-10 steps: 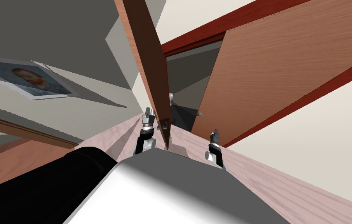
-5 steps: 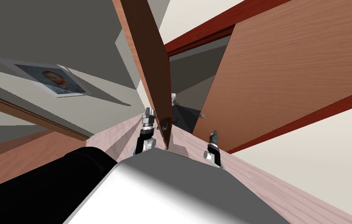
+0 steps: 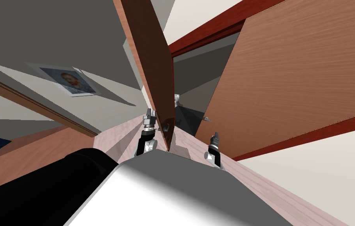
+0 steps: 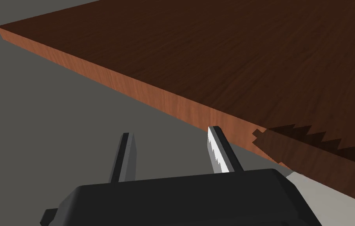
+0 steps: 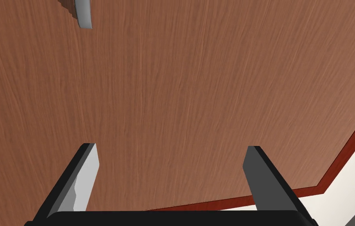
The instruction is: Pull the door open
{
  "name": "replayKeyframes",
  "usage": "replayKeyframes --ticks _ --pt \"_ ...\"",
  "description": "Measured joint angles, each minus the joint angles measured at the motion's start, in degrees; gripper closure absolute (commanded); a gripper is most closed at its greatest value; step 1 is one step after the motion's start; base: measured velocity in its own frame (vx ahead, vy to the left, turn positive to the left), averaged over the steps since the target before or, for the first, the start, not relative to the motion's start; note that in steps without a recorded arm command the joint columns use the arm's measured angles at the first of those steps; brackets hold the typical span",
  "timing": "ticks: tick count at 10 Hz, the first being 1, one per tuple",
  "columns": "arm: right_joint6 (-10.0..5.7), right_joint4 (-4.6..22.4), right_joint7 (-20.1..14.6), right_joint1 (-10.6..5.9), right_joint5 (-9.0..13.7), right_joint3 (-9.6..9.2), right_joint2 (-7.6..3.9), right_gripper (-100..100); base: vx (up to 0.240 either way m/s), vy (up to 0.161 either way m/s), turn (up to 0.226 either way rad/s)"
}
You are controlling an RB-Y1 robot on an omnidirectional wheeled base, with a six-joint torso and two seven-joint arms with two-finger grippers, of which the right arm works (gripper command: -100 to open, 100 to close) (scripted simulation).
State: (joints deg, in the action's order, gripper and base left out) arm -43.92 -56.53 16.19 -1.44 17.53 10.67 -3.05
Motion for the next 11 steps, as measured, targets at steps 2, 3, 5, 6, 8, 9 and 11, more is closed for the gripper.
replayKeyframes --ticks 2,3,5,6,8,9,11 --pt "-0.75 2.6 0.5 -1.14 0.8 0.46 0.29 -100 0.066 -0.058 0.115" --pt "-1.06 3.8 0.7 -1.59 1.3 0.66 0.47 -100 0.068 -0.062 0.138" --pt "-1.75 6.3 1.3 -2.72 2.0 1.08 0.94 -100 0.062 -0.068 0.084" --pt "-2.18 7.7 1.6 -3.4 2.4 1.3 1.21 -100 0.067 -0.055 0.089" --pt "-2.58 9.4 2.1 -4.05 3.1 1.64 1.71 -100 0.076 -0.062 0.092" --pt "-2.81 10.3 2.4 -4.43 3.5 1.83 2.04 -100 0.051 -0.04 0.017" --pt "-3.13 11.5 2.6 -4.96 3.9 2.04 2.23 -100 0.048 -0.034 0.05"
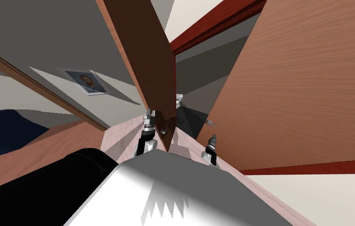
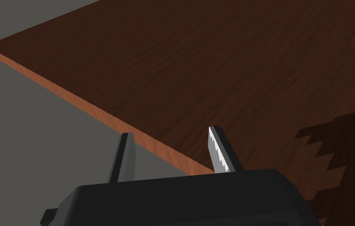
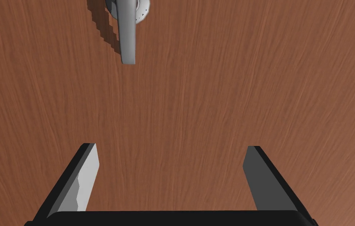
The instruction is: Pull the door open
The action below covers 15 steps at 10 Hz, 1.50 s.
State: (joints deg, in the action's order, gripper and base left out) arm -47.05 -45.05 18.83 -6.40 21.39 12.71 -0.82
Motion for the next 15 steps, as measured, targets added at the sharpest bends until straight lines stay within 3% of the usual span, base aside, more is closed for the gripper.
replayKeyframes --ticks 7,10,11,12,13,15 --pt "-3.08 9.8 1.4 -4.47 2.5 1.4 1.98 -100 0.144 -0.084 0.045" --pt "-3.53 11.3 1.8 -5.17 3.1 1.68 2.61 -100 0.049 -0.057 0.003" --pt "-3.38 11.2 1.5 -5.03 2.8 1.61 2.0 -100 -0.186 -0.111 0.016" --pt "-3.76 12.8 0.8 -5.78 2.5 1.64 1.03 -100 -0.156 -0.089 0.003" --pt "-3.75 13.6 -0.1 -6.01 1.9 1.62 -0.32 -100 -0.101 -0.034 -0.057" --pt "-1.88 11.7 -1.4 -4.9 0.3 1.6 -2.01 -100 -0.009 0.021 -0.116"
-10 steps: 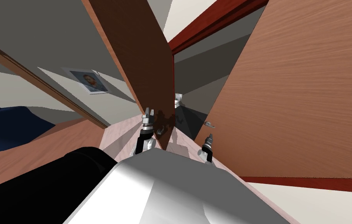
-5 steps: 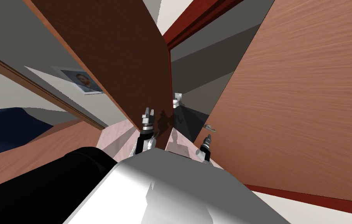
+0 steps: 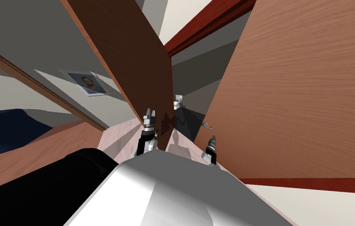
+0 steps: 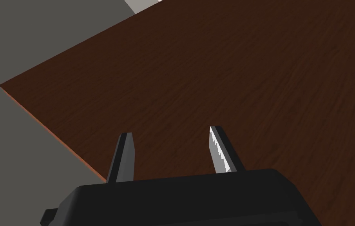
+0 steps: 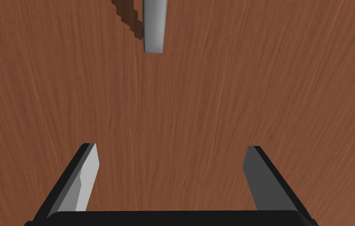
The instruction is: Pull the door open
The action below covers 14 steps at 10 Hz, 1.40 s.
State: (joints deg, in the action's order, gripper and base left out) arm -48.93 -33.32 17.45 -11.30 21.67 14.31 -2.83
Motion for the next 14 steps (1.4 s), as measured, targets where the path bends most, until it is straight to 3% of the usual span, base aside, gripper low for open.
replayKeyframes --ticks 3,5,11,14 --pt "0.35 2.0 -2.8 -0.88 -2.2 0.03 -1.87 -100 0.063 0.058 -0.214" --pt "0.85 2.2 -4.4 -0.95 -3.6 0.06 -2.32 -100 0.155 0.081 -0.29" --pt "0.88 3.9 -7.8 -1.86 -6.5 0.17 -1.93 -100 0.217 0.018 -0.013" --pt "1.23 3.2 -8.3 -1.58 -7.2 0.22 -1.14 -100 0.202 -0.019 0.061"
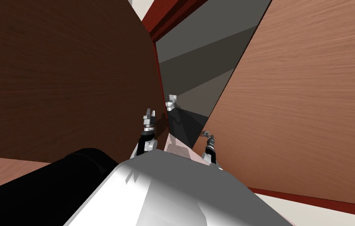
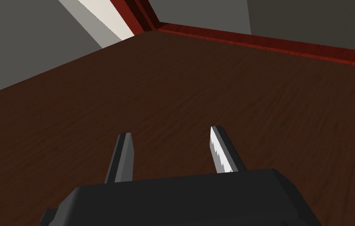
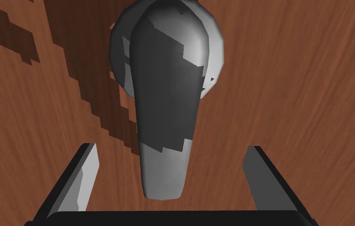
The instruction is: Pull the door open
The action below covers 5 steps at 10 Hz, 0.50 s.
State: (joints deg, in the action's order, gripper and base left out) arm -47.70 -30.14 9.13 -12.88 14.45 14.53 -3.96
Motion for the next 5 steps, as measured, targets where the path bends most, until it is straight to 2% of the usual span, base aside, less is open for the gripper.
replayKeyframes --ticks 1,5 --pt "0.06 -0.1 0.0 0.0 0.0 -0.01 0.03 100 -0.013 0.002 -0.016" --pt "0.08 0.1 0.0 0.03 0.0 -0.02 0.01 100 -0.027 0.003 0.001"
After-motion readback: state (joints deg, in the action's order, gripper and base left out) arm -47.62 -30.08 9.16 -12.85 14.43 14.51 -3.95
